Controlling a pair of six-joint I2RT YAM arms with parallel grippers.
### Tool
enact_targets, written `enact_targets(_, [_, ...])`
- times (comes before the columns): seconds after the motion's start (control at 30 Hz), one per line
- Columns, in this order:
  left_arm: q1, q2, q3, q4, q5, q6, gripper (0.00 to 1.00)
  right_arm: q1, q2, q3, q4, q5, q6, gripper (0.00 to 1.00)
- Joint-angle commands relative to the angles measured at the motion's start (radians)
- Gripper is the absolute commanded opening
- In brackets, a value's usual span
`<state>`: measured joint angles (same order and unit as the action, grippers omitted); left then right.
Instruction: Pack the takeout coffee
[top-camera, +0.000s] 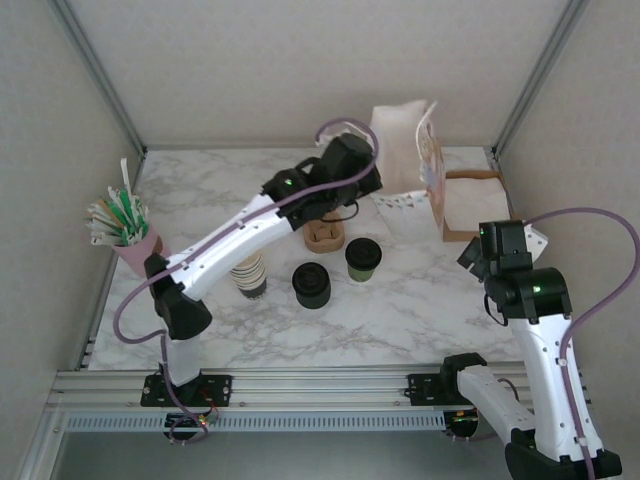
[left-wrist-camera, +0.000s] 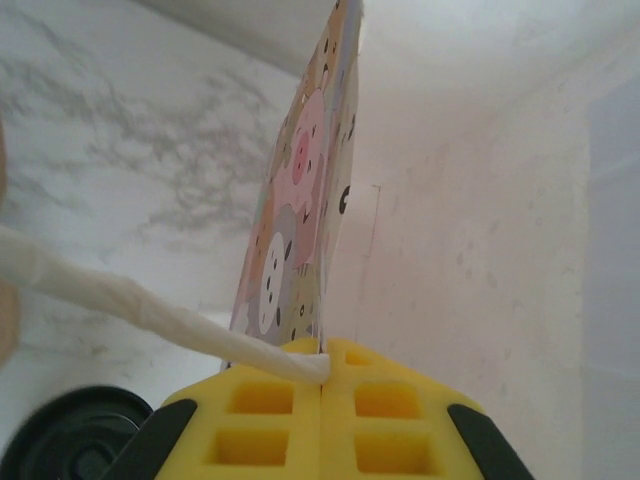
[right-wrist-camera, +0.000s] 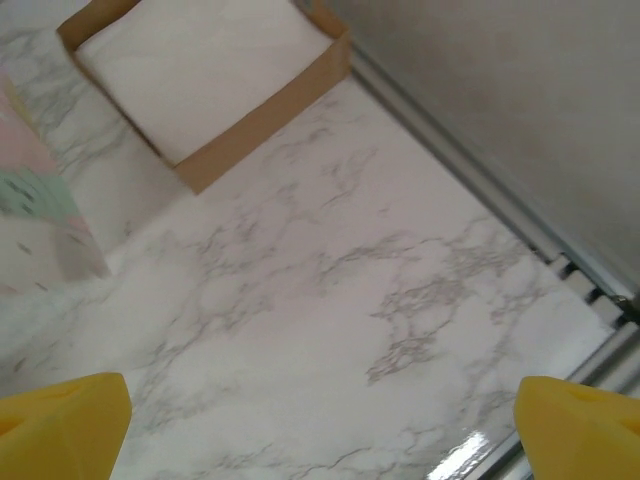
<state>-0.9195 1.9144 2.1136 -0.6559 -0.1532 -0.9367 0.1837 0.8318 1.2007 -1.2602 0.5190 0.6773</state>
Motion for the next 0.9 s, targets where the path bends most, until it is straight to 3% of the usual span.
enact_targets(0.0, [-0.048, 0.032, 0.039, -0.018, -0.079, -0.110, 0.00, -0.001, -0.004, 0.023, -0.059, 0.091, 0.045, 0.99])
enact_targets(0.5, [-0.156, 0.082, 0.027, -0.136, -0.238, -0.298, 0.00, -0.012, 0.024, -0.034, -0.045, 0.101, 0.043, 0.99])
enact_targets(0.87, [-0.180, 0.068, 0.008, -0.184, -0.252, -0.333, 0.00, -0.015, 0.033, -0.062, -0.030, 0.091, 0.044, 0.99])
